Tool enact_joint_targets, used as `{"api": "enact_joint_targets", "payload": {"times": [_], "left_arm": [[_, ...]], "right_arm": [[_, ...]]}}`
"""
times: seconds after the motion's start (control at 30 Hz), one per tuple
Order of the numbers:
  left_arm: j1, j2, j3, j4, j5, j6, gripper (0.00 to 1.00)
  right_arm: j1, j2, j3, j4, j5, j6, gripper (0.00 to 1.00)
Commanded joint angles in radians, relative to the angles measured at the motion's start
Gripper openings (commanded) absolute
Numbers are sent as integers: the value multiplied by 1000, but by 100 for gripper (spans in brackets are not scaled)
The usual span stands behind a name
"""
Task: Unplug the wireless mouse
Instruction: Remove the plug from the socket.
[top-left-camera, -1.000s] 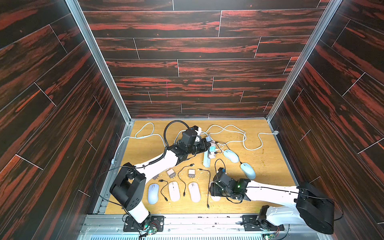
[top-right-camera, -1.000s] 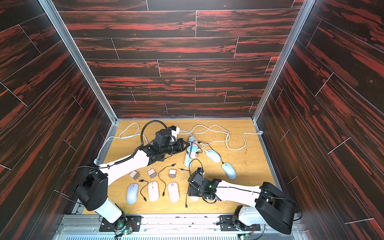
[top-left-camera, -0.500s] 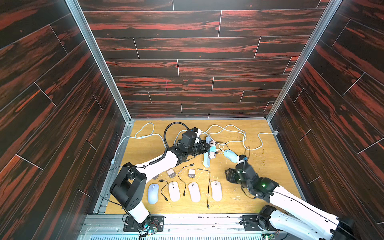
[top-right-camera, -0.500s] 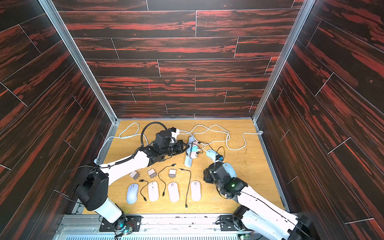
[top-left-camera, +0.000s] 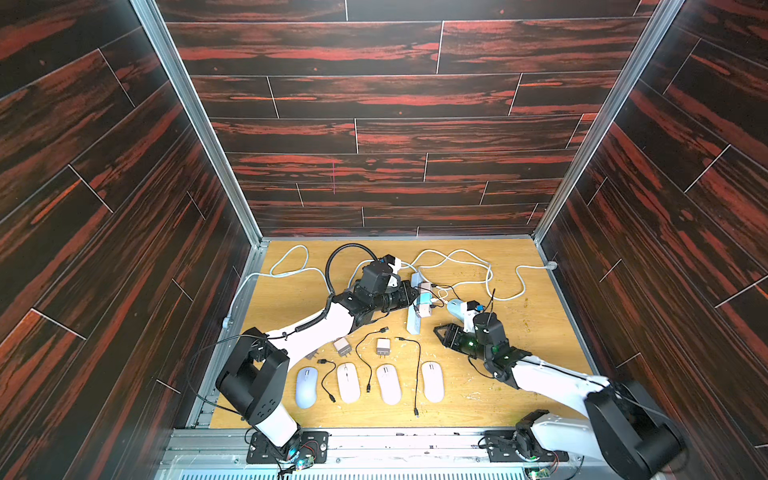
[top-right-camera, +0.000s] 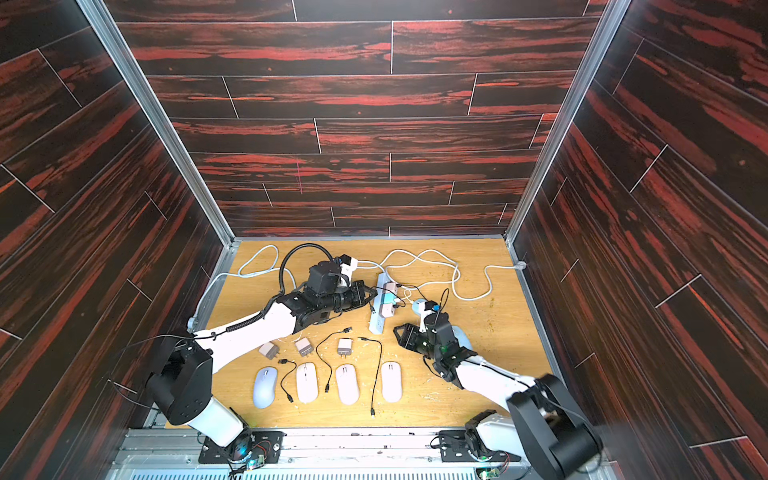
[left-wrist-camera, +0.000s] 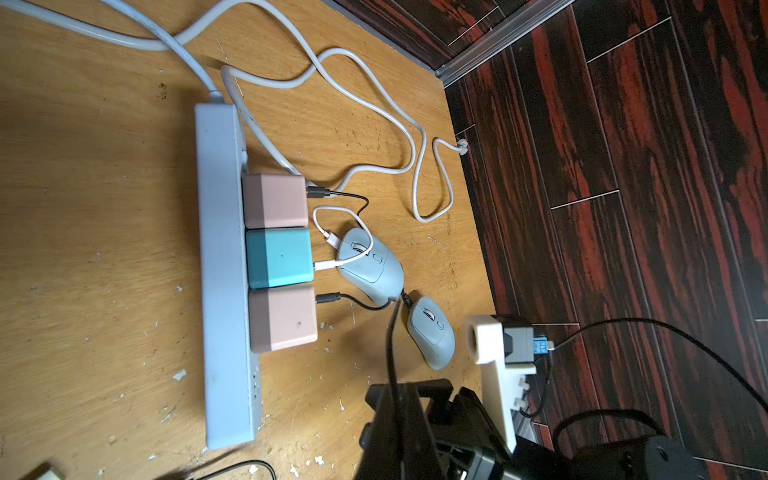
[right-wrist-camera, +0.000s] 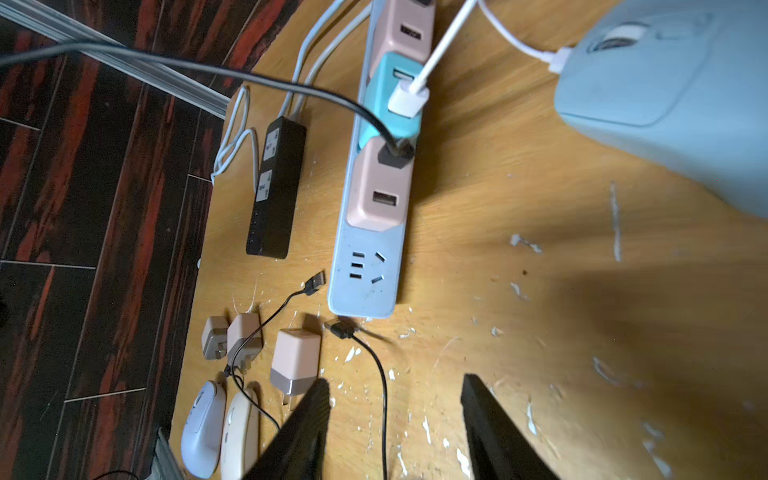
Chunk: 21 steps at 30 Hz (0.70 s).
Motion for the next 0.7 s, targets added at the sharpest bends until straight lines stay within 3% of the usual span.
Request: {"api": "enact_joint_targets", "payload": {"times": [0.0,0.23,0.67], "left_arm": [[9,-37,40,-20,10,22,0],[11,-31,58,-34,15,26,0],[12,-35,51,-36,13,23,0]], "right_arm": [[0,52,15,229,-24,34,61],[-3,177,63,262,17,79,64],[-40,374,128,415,-61,170,60]]}}
